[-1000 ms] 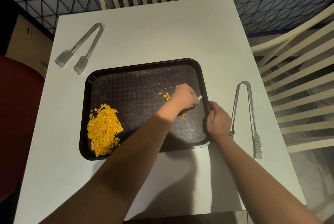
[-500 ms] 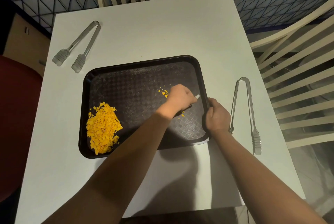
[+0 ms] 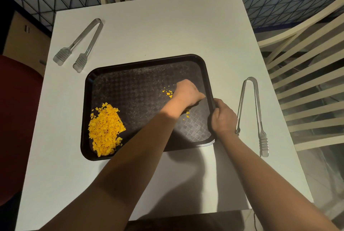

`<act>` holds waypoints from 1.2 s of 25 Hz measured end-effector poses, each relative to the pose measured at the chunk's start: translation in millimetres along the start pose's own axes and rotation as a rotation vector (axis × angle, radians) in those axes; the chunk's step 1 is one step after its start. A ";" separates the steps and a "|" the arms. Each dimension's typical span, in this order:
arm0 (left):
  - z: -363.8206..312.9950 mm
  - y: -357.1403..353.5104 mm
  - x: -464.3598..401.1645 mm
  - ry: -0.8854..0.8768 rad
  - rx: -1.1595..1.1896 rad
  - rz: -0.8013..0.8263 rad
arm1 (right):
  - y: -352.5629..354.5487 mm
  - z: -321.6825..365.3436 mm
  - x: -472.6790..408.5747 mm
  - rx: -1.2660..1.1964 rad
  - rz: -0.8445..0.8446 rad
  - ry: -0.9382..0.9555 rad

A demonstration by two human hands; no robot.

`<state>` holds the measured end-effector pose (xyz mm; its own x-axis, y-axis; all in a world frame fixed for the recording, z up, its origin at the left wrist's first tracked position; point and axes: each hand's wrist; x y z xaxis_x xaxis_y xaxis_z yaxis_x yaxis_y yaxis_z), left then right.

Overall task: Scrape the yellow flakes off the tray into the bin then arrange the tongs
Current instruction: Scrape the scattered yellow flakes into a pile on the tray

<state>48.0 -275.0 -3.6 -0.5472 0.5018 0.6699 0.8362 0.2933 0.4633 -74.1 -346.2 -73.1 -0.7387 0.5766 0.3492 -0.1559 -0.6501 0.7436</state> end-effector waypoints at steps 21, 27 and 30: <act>-18.7 4.9 1.9 -0.031 -0.312 0.051 | -0.4 -0.7 0.5 0.002 -0.018 0.019; -15.3 0.9 -4.5 -0.052 -0.338 0.054 | -0.5 -1.0 -0.6 0.006 -0.016 0.010; -13.8 -0.4 -5.4 -0.051 -0.308 -0.021 | -1.0 -0.2 -0.5 0.006 -0.006 0.009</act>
<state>50.1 -289.0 0.7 -0.5551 0.5410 0.6318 0.7702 0.0474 0.6361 -73.7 -345.9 -74.1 -0.7439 0.5756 0.3395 -0.1562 -0.6438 0.7491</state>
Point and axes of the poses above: each hand's wrist, its own x-axis away from the middle knuckle, its own y-axis out of the back of the hand, z = x × y, and after that the axes turned 12 degrees about z, right-handed
